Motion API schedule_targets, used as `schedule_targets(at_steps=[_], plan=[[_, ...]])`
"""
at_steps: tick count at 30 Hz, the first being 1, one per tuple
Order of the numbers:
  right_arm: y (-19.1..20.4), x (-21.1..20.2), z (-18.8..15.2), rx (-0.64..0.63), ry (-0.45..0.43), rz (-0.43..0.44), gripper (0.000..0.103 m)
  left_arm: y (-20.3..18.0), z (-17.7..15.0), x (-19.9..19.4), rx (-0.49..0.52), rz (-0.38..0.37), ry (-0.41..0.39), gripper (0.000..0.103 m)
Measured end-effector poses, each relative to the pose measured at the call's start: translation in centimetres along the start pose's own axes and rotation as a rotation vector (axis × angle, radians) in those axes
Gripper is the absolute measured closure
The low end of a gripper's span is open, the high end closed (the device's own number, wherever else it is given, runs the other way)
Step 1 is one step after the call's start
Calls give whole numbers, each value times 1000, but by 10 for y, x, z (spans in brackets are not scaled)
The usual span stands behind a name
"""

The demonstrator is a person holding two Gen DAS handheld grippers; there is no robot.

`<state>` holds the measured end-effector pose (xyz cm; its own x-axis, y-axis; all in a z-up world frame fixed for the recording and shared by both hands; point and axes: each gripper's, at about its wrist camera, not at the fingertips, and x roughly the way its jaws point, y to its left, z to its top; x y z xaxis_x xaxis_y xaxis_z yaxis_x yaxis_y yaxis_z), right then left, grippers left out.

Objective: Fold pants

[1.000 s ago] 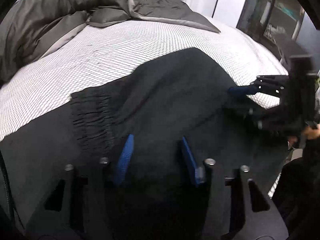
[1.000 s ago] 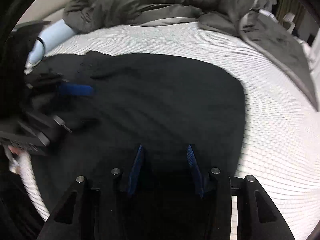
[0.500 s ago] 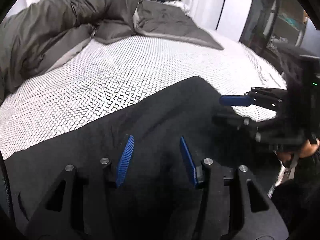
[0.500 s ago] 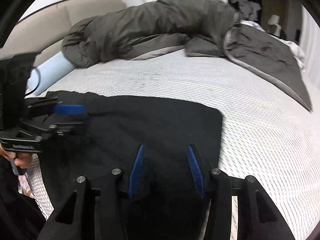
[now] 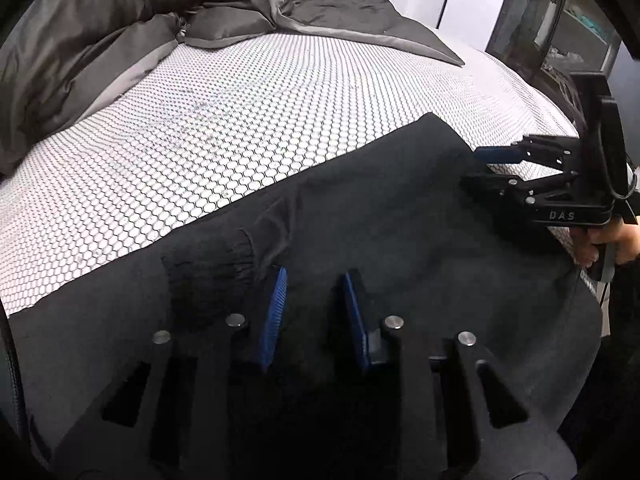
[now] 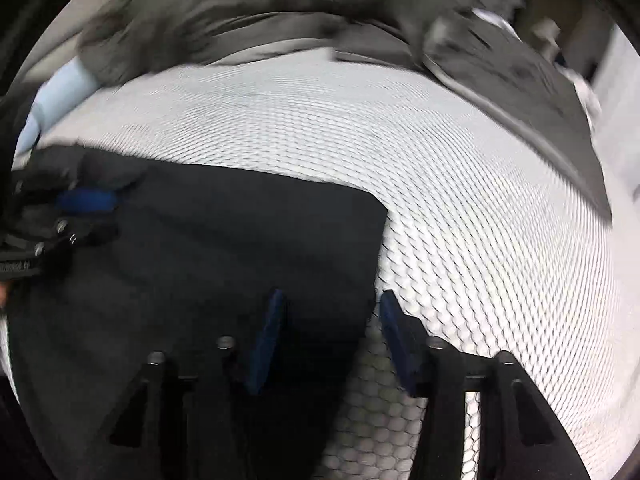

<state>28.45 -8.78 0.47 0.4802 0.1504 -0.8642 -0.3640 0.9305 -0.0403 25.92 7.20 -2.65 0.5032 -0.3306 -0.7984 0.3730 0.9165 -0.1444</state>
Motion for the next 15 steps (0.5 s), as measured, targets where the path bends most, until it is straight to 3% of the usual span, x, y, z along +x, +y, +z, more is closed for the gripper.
schedule_targets(at_steps=[4, 7, 10, 12, 15], plan=[[11, -27, 2, -28, -98, -8, 49, 0, 6, -30, -45, -30, -77, 74], [24, -38, 13, -33, -148, 39, 49, 5, 14, -39, -84, -44, -122, 73], [45, -23, 30, -66, -131, 107, 49, 14, 21, -21, -113, 7, -96, 73], [65, -1, 38, -113, -81, 135, 49, 22, 21, 7, -131, 57, -25, 73], [81, 22, 37, -173, -5, 74, 50, 31, 17, 20, -150, 37, -22, 73]])
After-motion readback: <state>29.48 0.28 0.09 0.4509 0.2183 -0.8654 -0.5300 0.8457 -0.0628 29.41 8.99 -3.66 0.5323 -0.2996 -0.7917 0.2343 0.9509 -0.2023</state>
